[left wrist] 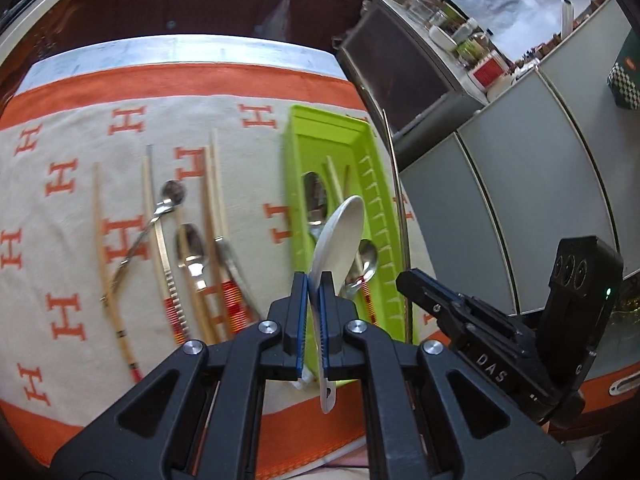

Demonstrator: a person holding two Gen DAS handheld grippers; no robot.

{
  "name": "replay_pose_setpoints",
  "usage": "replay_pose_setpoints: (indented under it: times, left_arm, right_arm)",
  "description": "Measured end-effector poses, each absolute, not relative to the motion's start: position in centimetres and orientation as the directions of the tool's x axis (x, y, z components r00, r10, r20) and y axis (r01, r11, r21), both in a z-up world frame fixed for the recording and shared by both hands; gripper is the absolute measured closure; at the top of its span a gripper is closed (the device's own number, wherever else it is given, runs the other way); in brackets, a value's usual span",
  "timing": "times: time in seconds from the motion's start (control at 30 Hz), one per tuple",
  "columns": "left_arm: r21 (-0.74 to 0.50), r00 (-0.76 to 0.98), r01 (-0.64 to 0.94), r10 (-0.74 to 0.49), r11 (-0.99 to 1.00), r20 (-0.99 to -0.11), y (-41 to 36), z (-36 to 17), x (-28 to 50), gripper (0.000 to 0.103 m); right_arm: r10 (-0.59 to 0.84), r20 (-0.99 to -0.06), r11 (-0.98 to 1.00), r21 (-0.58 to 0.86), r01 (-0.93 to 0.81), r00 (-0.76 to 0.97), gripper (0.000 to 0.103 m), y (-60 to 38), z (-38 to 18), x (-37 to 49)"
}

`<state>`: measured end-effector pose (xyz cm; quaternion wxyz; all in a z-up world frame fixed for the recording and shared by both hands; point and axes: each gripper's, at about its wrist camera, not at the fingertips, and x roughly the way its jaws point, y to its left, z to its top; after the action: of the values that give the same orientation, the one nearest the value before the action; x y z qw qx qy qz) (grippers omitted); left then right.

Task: Organize utensils
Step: 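Carry the ceramic spoon into the tray and open the left tool while the right tool places the steel chopstick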

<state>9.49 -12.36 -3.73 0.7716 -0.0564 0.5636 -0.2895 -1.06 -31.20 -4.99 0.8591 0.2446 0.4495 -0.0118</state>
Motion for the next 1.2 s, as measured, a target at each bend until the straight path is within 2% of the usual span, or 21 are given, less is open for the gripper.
replay_pose_setpoints:
  times: [0.23,0.67,0.8,0.9,1.2]
  left_arm:
    - [-0.357,0.151,0.370,-0.435,0.858,-0.888,-17.8,-6.6,10.8,0.100]
    - [-0.308,0.120,0.325,-0.362,0.894,-0.924,-19.6,-11.1,12.5,0.099]
    - [-0.296,0.114,0.338,-0.351,0.894,-0.930,-19.8,-11.1,12.2,0.098]
    - [-0.299,0.112,0.347,-0.355,0.889,-0.928,-19.6,-10.6,11.5,0.092]
    - [-0.239,0.223,0.372,-0.337,0.897,-0.915,-17.0,-7.0,9.4,0.091]
  right_arm:
    - [0.183,-0.814,0.874,0.392,0.288,0.551,0.097,-34.1,-7.6,-1.3]
    - [0.232,-0.834,0.863,0.414,0.291,0.500,0.096,-34.2,-9.9,-0.5]
    - [0.231,-0.832,0.859,0.417,0.296,0.504,0.096,-34.3,-9.9,-0.7]
    - [0.229,-0.831,0.858,0.418,0.299,0.507,0.096,-34.3,-9.7,-0.8]
    - [0.207,-0.831,0.877,0.391,0.278,0.517,0.096,-33.2,-8.7,-1.3]
